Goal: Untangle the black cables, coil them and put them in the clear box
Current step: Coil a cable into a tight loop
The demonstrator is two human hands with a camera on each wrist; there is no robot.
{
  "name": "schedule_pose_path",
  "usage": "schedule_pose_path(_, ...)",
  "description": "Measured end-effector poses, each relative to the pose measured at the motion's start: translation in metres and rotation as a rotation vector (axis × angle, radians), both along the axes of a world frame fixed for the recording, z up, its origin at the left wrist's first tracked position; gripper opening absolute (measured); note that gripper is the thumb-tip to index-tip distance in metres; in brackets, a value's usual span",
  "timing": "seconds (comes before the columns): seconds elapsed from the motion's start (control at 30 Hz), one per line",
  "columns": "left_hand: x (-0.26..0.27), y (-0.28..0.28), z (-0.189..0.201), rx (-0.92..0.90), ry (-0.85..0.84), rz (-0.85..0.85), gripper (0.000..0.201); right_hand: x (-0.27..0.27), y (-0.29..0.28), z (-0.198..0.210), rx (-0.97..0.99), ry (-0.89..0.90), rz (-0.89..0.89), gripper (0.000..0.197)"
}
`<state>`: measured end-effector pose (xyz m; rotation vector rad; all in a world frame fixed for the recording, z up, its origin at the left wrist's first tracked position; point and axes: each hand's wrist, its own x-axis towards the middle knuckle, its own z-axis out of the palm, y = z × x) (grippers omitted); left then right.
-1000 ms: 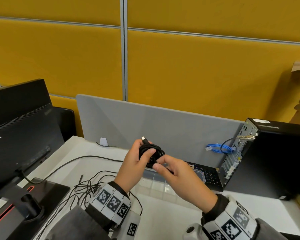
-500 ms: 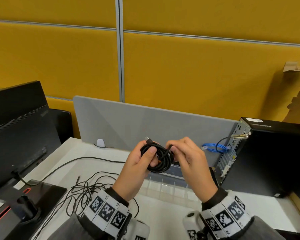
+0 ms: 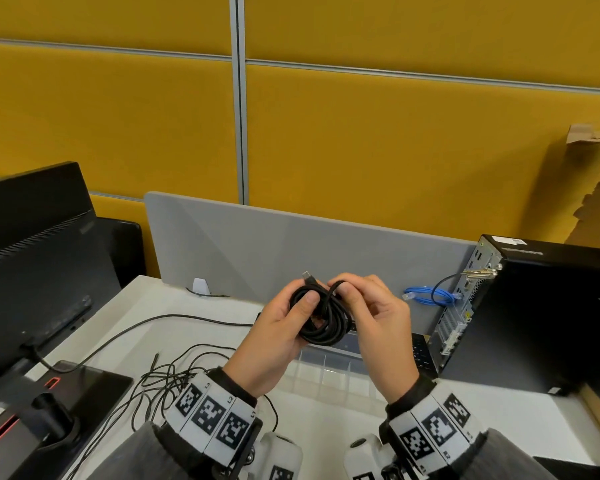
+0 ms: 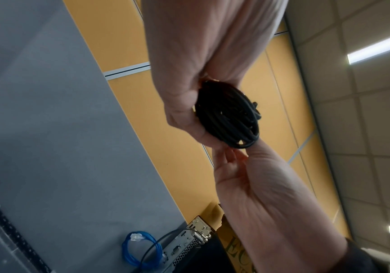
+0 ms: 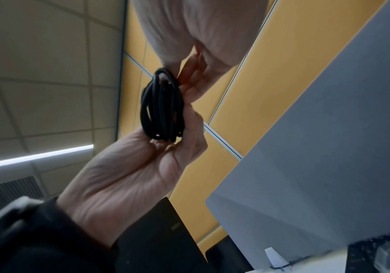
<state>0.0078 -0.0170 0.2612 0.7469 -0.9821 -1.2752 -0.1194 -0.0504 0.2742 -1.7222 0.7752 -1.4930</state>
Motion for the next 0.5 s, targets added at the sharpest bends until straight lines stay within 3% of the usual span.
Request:
schedule_pose_path(0.17,0.005,-0.001,-0.001,-0.051,-0.151,0.117,0.029,-0.006,0.001,0.005,0.168,-0.006,0.118,0.013)
schedule_pose_path(0.27,0.006,-0.003,-0.005,-0.086,-0.231,0.252,0.016,-0.009,0.007,0.009,0.218,0.039,0.192,0.018)
schedule_pose_path(0.4,0.001,-0.004,-0.008,-0.155,-0.298,0.342,0.014,-0.002,0.013,0.001,0.183,0.200,0.075,0.028)
schedule_pose_path(0.5,-0.002,-0.002,-0.007,-0.192,-0.302,0.353,0.009,0.002,0.012,-0.004,0.260,0.066,0.080,0.025)
